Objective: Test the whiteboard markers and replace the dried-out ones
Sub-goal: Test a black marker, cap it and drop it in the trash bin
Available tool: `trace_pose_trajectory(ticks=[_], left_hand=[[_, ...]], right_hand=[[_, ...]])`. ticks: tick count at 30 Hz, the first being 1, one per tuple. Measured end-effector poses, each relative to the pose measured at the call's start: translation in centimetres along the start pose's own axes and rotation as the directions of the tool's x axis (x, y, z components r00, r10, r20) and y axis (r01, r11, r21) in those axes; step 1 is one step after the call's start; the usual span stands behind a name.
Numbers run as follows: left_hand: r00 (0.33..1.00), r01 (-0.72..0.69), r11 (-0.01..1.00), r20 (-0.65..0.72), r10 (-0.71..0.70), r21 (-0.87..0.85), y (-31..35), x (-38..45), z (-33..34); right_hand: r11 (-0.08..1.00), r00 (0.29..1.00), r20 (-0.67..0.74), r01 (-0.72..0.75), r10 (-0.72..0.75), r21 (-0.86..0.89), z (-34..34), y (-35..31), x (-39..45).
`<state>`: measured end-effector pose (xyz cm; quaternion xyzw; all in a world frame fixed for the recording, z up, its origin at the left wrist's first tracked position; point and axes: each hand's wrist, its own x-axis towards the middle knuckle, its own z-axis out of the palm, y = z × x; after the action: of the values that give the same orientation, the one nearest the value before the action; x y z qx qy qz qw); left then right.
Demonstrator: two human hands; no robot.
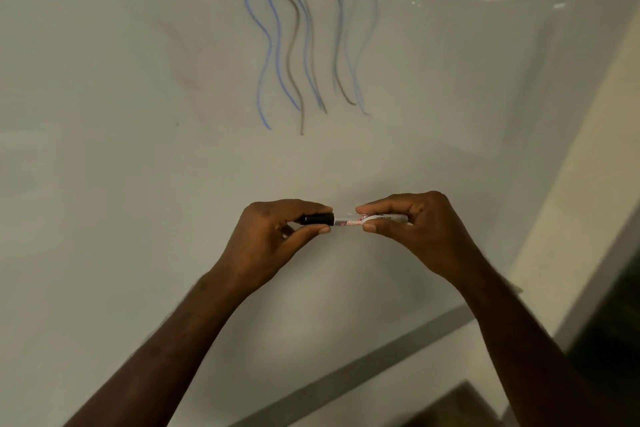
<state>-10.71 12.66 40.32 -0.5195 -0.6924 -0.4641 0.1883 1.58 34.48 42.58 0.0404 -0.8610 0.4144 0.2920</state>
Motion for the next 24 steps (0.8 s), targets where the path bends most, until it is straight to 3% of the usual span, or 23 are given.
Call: trace_pose_trajectory(ticks=[5,11,17,24], left_hand=[[0.994,-0.006,0.999,0.105,0.011,-0.048,-1.0,0.0,5.5],[0.971,0.089,0.983,0.233,-0.049,-0.163,-2.1,-0.8,12.3],[0.921,0.130,0.969,0.387,-0.040,-0.208,-3.6,-2.1,20.1],[0.827,0.134,0.983,0.560,-0.043,-0.122,-5.9,-5.0,29.0]], right_hand=[[0.990,0.997,-0.011,-0.071,0.071,-0.125,-2.3,4.0,-3.5],[0.957,0.982,-0.032,-0.187,0.184,-0.221,-4.1,8.8,-7.7],[0.889,0.943,-0.047,-0.327,0.330,-0.320,-5.4,14.6,-12.3],[0.803,0.871,-0.010,-0.456,0.490,-0.383,-6.1,21.5,-17.2]])
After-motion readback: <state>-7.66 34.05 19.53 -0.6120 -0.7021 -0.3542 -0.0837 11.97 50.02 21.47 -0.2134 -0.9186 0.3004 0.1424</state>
